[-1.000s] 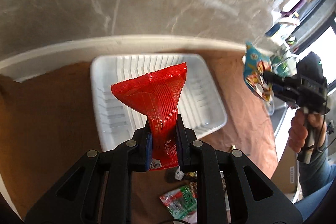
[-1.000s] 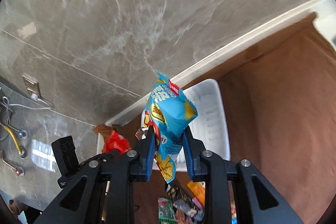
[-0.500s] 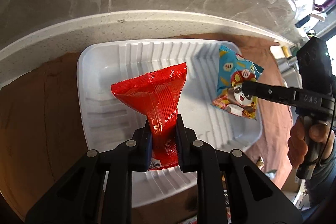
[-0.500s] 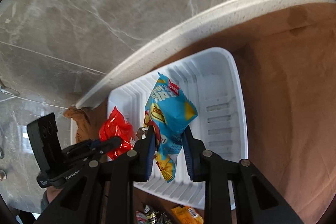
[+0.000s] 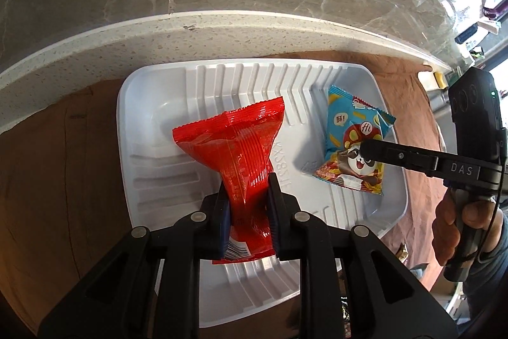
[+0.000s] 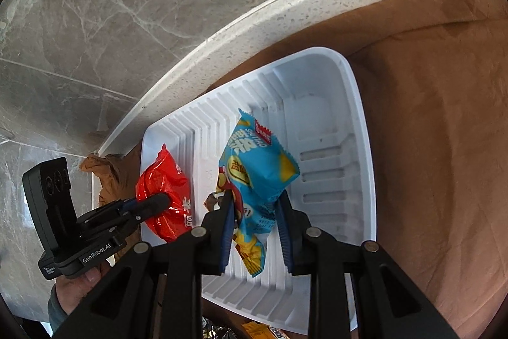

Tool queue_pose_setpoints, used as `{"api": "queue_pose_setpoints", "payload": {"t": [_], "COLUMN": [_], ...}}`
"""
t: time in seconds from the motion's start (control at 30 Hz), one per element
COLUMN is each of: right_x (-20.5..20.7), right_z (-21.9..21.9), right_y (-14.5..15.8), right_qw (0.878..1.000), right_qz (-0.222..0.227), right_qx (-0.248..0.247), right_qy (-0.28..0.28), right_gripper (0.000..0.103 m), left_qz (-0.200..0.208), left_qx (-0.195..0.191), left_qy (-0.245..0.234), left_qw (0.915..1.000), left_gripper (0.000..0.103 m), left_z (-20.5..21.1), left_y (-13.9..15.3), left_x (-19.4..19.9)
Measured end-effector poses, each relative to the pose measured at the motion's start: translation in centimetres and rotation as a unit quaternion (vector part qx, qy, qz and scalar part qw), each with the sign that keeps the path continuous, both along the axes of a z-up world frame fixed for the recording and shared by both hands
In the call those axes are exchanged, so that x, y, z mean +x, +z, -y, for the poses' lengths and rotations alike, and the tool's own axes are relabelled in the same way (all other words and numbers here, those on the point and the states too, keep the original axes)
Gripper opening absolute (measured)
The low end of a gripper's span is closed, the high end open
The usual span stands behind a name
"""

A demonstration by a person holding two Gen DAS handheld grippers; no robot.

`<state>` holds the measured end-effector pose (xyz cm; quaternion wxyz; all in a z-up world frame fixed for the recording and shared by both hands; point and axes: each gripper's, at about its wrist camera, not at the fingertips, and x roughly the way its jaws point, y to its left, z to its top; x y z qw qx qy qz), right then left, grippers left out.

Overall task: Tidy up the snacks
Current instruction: 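Carry both packets into the white tray and open both tools, then withdraw both tools from the tray back over the snack pile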

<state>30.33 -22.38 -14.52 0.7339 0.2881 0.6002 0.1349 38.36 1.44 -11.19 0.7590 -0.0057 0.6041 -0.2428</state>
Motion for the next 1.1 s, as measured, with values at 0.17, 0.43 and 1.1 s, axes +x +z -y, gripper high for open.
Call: {"api": "queue_pose_setpoints", "payload": {"t": [0.17, 0.43, 1.1], "right_x": [-0.4, -0.6, -9.0], "right_z": [0.9, 0.8, 3.7], "right_y": [-0.2, -0.2, 7.2], "right_qw": [1.0, 1.0, 0.993], "right_qz": [-0.003, -0.002, 0.097], "right_qx": [-0.003, -0.012, 0.025], "right_qy": [-0.002, 0.003, -0.068], "right_gripper": [0.029, 0.038, 0.103], "left_qz": [0.004, 0.009, 0.143], "left_qx": [0.003, 0.008, -0.177], "left_qy": [0.003, 0.024, 0.111], "left_qw": [1.0, 0.9996, 0.9674], "left_gripper": [0.024, 0.062, 0.103], "left_z": [-0.1, -1.0, -5.9], "left_y": [0.1, -0.6, 8.3], "left_x": [-0.2, -0.5, -10.9]}}
